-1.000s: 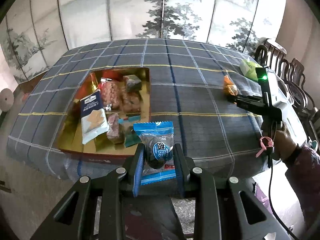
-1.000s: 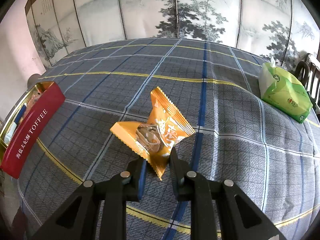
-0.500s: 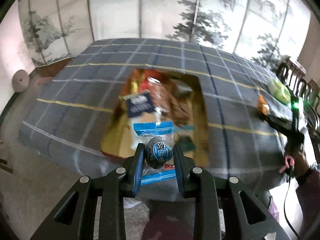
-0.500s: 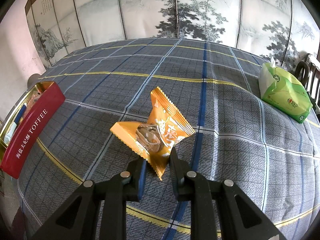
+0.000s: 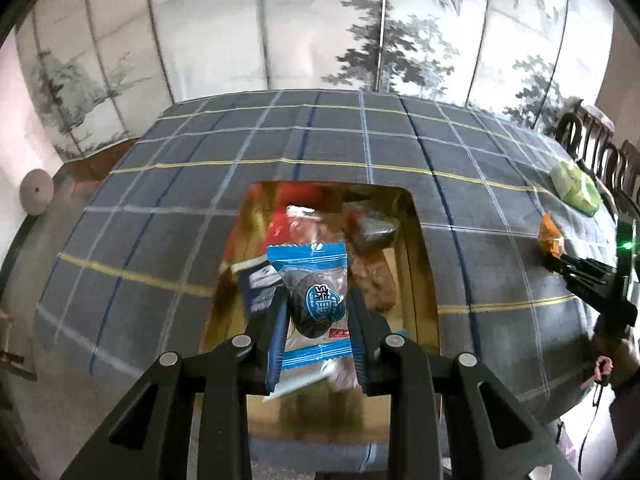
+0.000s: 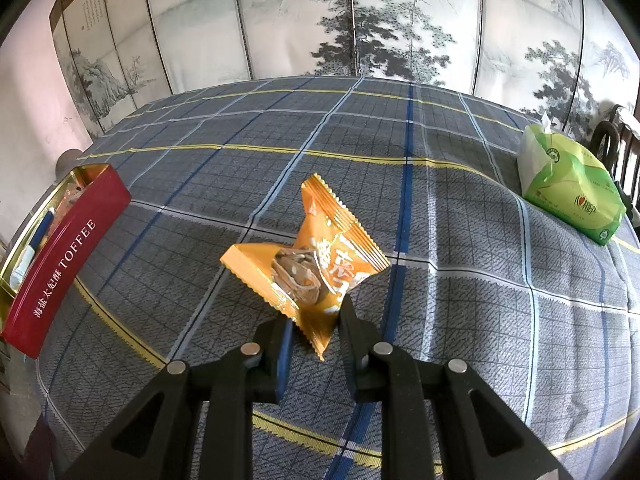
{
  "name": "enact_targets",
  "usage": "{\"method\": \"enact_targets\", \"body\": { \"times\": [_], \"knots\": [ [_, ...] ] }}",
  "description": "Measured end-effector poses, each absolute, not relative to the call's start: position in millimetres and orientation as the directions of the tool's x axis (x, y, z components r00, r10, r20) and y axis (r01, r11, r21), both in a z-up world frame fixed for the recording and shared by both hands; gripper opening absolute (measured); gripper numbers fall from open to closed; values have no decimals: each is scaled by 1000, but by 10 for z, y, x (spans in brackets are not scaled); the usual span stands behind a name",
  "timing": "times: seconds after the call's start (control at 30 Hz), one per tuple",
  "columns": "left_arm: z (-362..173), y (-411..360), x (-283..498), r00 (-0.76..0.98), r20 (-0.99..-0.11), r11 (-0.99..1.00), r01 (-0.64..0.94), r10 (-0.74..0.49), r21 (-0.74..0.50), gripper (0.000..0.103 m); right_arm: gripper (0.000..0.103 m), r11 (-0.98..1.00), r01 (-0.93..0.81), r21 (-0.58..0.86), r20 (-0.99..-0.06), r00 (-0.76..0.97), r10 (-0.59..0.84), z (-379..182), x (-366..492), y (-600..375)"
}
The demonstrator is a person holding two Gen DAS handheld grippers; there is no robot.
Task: Organize snacks
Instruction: 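Carry the blue candy into the gold tin and open the left gripper, then carry the orange candy over the gold tin and open the right gripper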
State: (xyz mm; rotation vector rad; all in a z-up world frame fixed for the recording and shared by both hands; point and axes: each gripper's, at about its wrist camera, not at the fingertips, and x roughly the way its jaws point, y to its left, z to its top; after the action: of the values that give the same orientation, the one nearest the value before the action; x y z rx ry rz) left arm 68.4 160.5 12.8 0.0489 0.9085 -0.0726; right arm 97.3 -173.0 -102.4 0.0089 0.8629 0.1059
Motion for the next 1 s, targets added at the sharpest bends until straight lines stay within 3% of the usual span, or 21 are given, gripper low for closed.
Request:
{"method": "enact_targets", "body": {
  "times": [0.3, 0.37, 0.43, 0.5, 0.83, 1.0],
  "knots": [
    [-161, 1467, 1099, 596, -802, 994, 101, -34, 33, 27, 20, 994, -90, 62, -757, 645, 106, -1021, 971, -1743],
    [-189, 1457, 1130, 599, -800, 994, 105, -29, 43, 34, 20, 994, -90, 67, -756, 645, 110, -1021, 971, -1740],
    [-178, 1459, 1114, 609, -793, 994, 98, -19, 52, 54, 20, 994, -91, 68, -756, 645, 111, -1022, 973, -1754],
    [-138, 1473, 1054, 619, -785, 994, 90, -13, 54, 65, 20, 994, -91, 68, -756, 645, 111, -1022, 974, -1753],
    [95, 1748, 219, 667, -741, 996, -36, 82, 77, 78, 21, 994, -93, 53, -757, 645, 101, -1018, 963, -1743],
    [-17, 1829, -163, 644, -756, 993, -62, 116, 99, 78, 21, 993, -95, 73, -742, 660, 117, -991, 809, -1694]
  ]
}}
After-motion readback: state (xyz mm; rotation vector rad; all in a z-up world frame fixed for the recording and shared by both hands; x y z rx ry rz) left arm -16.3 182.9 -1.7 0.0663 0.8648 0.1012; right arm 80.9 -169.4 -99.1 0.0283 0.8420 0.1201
